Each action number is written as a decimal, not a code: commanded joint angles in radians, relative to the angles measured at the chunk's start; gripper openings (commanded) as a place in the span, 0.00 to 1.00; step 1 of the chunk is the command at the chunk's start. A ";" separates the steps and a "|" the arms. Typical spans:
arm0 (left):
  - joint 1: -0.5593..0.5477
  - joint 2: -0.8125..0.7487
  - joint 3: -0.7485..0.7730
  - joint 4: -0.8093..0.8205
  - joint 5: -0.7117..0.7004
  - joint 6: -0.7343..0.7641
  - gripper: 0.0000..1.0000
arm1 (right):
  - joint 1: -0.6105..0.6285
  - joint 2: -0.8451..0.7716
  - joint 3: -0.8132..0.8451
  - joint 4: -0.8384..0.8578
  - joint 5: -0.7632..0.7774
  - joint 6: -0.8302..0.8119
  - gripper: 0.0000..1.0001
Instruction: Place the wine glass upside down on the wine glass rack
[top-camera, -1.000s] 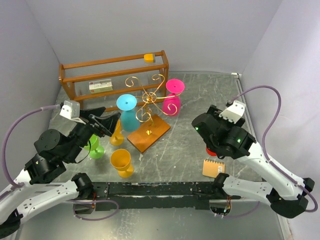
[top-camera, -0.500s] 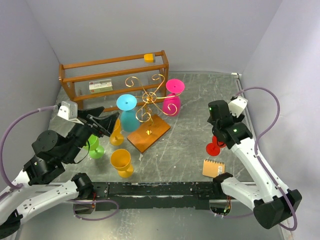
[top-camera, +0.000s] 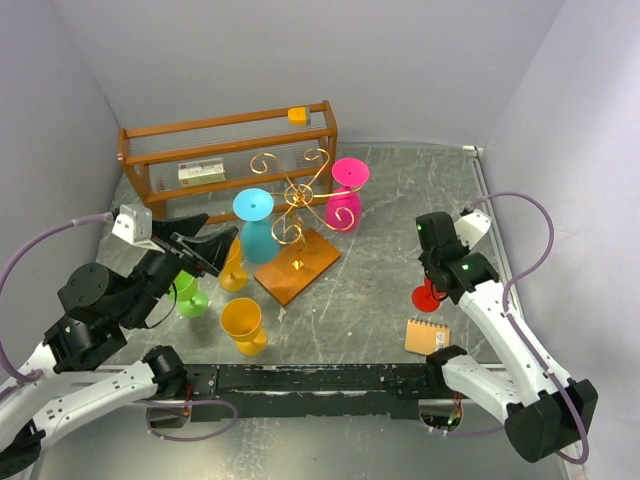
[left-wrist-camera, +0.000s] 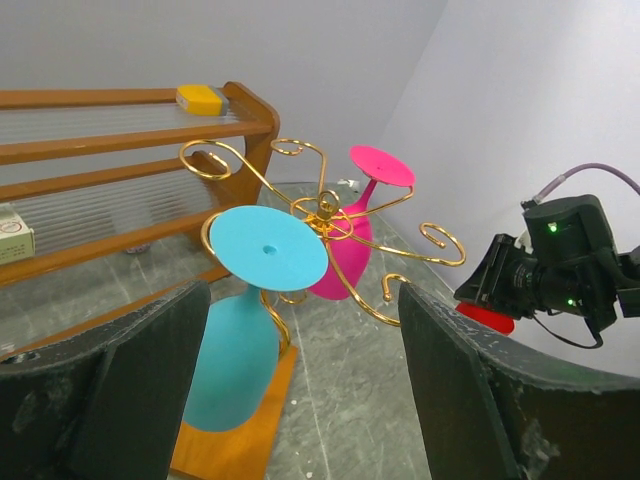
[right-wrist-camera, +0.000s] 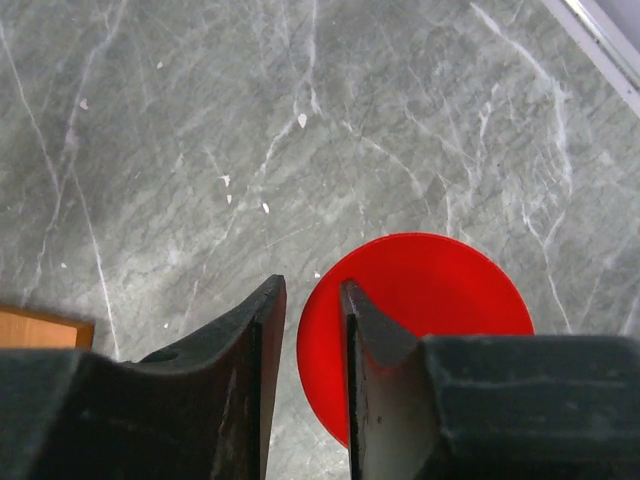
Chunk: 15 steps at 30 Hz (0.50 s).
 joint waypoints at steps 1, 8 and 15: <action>0.003 -0.015 0.019 0.023 0.052 0.016 0.87 | -0.016 -0.015 -0.026 0.028 -0.018 0.021 0.26; 0.003 -0.013 0.026 0.022 0.091 0.014 0.87 | -0.029 -0.042 -0.044 0.043 -0.042 0.019 0.08; 0.003 0.043 0.107 0.027 0.235 0.050 0.88 | -0.031 -0.119 0.003 0.059 -0.042 -0.012 0.00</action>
